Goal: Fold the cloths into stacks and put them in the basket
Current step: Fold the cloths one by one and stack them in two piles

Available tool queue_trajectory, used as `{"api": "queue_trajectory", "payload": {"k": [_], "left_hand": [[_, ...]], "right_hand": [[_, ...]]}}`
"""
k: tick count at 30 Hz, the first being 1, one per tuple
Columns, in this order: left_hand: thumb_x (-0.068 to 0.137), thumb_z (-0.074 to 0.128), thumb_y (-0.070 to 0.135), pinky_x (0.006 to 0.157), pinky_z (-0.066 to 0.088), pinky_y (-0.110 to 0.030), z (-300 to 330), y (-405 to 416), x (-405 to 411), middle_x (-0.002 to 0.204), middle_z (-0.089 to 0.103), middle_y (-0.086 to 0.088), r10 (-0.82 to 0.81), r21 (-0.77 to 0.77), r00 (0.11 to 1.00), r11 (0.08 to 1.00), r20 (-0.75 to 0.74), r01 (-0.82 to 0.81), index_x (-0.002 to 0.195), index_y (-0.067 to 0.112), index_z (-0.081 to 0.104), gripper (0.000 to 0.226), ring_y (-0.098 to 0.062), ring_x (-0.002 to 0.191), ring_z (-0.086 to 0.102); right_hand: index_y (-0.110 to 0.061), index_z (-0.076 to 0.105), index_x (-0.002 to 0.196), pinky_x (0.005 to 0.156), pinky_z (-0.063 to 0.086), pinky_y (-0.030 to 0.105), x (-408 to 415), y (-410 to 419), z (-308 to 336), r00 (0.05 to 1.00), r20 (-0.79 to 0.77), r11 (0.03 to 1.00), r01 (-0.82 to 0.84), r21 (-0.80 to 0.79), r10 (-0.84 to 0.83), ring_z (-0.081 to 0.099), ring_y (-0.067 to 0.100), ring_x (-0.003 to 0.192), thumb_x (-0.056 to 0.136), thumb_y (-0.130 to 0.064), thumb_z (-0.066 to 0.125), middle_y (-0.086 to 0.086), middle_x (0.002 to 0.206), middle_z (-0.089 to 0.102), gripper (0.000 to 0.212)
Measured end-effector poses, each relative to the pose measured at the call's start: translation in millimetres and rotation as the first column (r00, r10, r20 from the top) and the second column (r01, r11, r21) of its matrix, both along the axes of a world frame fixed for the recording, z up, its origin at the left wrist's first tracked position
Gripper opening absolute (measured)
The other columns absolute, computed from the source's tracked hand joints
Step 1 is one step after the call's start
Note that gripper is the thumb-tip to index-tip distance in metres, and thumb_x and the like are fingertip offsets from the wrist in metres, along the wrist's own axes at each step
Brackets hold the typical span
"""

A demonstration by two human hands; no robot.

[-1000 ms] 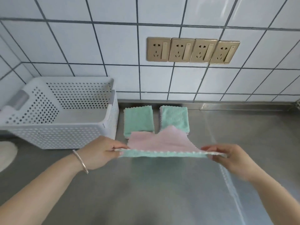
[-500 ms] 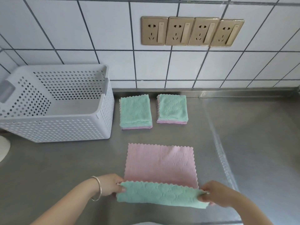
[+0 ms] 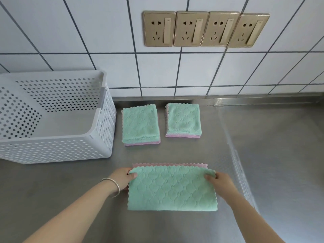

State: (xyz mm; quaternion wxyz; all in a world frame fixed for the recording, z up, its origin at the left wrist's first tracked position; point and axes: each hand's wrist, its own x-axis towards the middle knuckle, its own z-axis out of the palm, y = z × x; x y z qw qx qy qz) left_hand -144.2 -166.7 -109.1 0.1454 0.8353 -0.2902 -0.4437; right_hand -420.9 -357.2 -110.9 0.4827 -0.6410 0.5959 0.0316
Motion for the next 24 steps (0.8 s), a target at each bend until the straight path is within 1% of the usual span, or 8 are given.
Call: {"api": "queue_trajectory", "payload": {"k": [3, 6, 10, 15, 17, 20, 22, 24], "left_hand": [[0.094, 0.048, 0.028, 0.084, 0.046, -0.027, -1, -9, -2, 0.126, 0.061, -0.011, -0.02, 0.031, 0.997, 0.999, 0.077, 0.017, 0.125, 0.008, 0.054, 0.037, -0.026, 0.106, 0.061], [0.096, 0.045, 0.027, 0.098, 0.038, -0.025, -5, -12, -5, 0.142, 0.047, -0.009, -0.026, 0.047, 0.988, 0.999, 0.151, 0.019, 0.138, 0.011, 0.039, 0.046, -0.025, 0.126, 0.048], [0.096, 0.044, 0.028, 0.103, 0.034, -0.026, -10, -15, -6, 0.144, 0.043, -0.009, -0.033, 0.072, 0.983, 0.997, 0.179, 0.02, 0.139, 0.011, 0.037, 0.047, -0.024, 0.131, 0.043], [0.095, 0.044, 0.035, 0.1, 0.038, -0.029, -15, -15, -2, 0.138, 0.05, -0.009, -0.032, 0.088, 0.977, 0.996, 0.213, 0.013, 0.136, 0.012, 0.043, 0.047, -0.025, 0.125, 0.049], [0.094, 0.044, 0.038, 0.092, 0.042, -0.029, -18, -14, -3, 0.132, 0.055, -0.011, -0.019, 0.106, 0.967, 0.994, 0.253, -0.009, 0.132, 0.01, 0.047, 0.047, -0.027, 0.119, 0.053], [0.091, 0.044, 0.046, 0.077, 0.044, -0.031, -20, -15, -6, 0.112, 0.065, -0.013, -0.007, 0.152, 0.937, 0.987, 0.349, -0.049, 0.114, 0.009, 0.058, 0.046, -0.03, 0.102, 0.06], [0.089, 0.044, 0.051, 0.078, 0.046, -0.032, -20, -15, -6, 0.108, 0.066, -0.011, 0.003, 0.197, 0.924, 0.977, 0.383, -0.085, 0.11, 0.013, 0.06, 0.047, -0.029, 0.099, 0.061], [0.087, 0.043, 0.054, 0.079, 0.047, -0.033, -18, -14, -11, 0.109, 0.066, -0.008, 0.043, 0.201, 0.911, 0.97, 0.41, -0.136, 0.111, 0.018, 0.059, 0.046, -0.028, 0.101, 0.061]], "right_hand": [[-0.01, 0.064, 0.083, 0.056, 0.04, 0.028, 5, -3, -5, 0.998, -0.054, 1.0, -0.019, -0.018, 0.018, 0.054, 0.019, 0.065, 0.09, -0.024, 0.056, 0.008, 0.075, 0.063, 0.017], [-0.021, 0.055, 0.068, 0.053, 0.037, 0.026, 6, -4, -12, 0.997, -0.07, 0.998, -0.032, -0.061, 0.027, 0.05, 0.016, 0.062, 0.091, -0.024, 0.055, 0.001, 0.066, 0.057, 0.022], [-0.024, 0.056, 0.073, 0.051, 0.038, 0.025, 8, -2, -16, 0.997, -0.081, 0.995, -0.026, -0.096, 0.018, 0.051, 0.014, 0.064, 0.091, -0.026, 0.054, 0.0, 0.069, 0.059, 0.018], [-0.023, 0.06, 0.086, 0.059, 0.042, 0.028, 10, -2, -19, 0.997, -0.082, 0.991, -0.01, -0.137, -0.002, 0.058, 0.021, 0.075, 0.089, -0.029, 0.055, 0.003, 0.078, 0.064, 0.008], [-0.021, 0.058, 0.083, 0.054, 0.038, 0.027, 11, -1, -18, 0.995, -0.099, 0.988, -0.007, -0.153, -0.008, 0.055, 0.019, 0.071, 0.089, -0.03, 0.056, 0.0, 0.071, 0.06, 0.011], [-0.021, 0.058, 0.079, 0.053, 0.038, 0.026, 13, -1, -19, 0.994, -0.104, 0.987, 0.025, -0.159, -0.042, 0.055, 0.019, 0.07, 0.088, -0.032, 0.057, -0.002, 0.069, 0.057, 0.015], [-0.02, 0.056, 0.073, 0.056, 0.04, 0.028, 15, -2, -19, 0.991, -0.115, 0.986, 0.048, -0.159, -0.067, 0.054, 0.019, 0.068, 0.088, -0.034, 0.059, -0.001, 0.069, 0.057, 0.02], [-0.017, 0.058, 0.086, 0.062, 0.041, 0.029, 16, 0, -17, 0.989, -0.089, 0.98, 0.106, -0.166, -0.122, 0.054, 0.02, 0.074, 0.087, -0.034, 0.06, -0.001, 0.078, 0.058, 0.017]]}}
